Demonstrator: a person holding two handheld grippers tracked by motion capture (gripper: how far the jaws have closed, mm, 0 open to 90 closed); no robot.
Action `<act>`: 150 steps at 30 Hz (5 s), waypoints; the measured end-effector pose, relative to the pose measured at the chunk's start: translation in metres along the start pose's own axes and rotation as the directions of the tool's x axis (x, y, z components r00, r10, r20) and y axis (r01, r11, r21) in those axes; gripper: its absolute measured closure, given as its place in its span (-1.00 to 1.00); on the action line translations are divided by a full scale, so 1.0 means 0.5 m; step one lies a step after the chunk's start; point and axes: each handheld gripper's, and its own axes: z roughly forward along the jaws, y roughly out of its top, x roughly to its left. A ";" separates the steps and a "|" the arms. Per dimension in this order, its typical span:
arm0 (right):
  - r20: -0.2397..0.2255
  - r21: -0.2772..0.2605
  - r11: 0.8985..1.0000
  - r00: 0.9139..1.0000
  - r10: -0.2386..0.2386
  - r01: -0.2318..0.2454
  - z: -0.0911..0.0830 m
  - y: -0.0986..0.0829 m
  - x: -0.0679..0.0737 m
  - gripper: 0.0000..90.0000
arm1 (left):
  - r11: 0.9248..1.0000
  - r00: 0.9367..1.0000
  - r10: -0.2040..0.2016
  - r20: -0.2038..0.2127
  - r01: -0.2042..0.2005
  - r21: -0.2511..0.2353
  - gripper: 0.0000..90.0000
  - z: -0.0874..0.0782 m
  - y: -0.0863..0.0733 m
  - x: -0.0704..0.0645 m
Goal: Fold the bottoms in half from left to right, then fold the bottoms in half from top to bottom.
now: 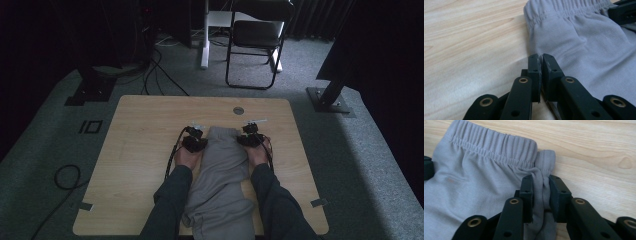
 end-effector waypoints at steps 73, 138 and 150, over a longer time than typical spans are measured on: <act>-0.156 -0.256 0.963 0.980 -0.124 0.081 -0.146 0.136 0.038 0.94 | 0.967 0.987 0.107 -0.119 -0.131 -0.219 0.93 -0.183 0.156 -0.004; -0.097 -0.090 0.991 0.989 -0.108 0.100 -0.039 -0.004 0.033 0.92 | 0.990 0.985 0.125 -0.123 -0.132 -0.054 0.91 -0.063 0.005 -0.037; -0.162 -0.258 0.953 0.966 -0.203 0.157 -0.200 -0.031 0.054 0.92 | 0.971 0.989 0.148 -0.013 -0.147 -0.190 0.91 -0.216 -0.025 -0.087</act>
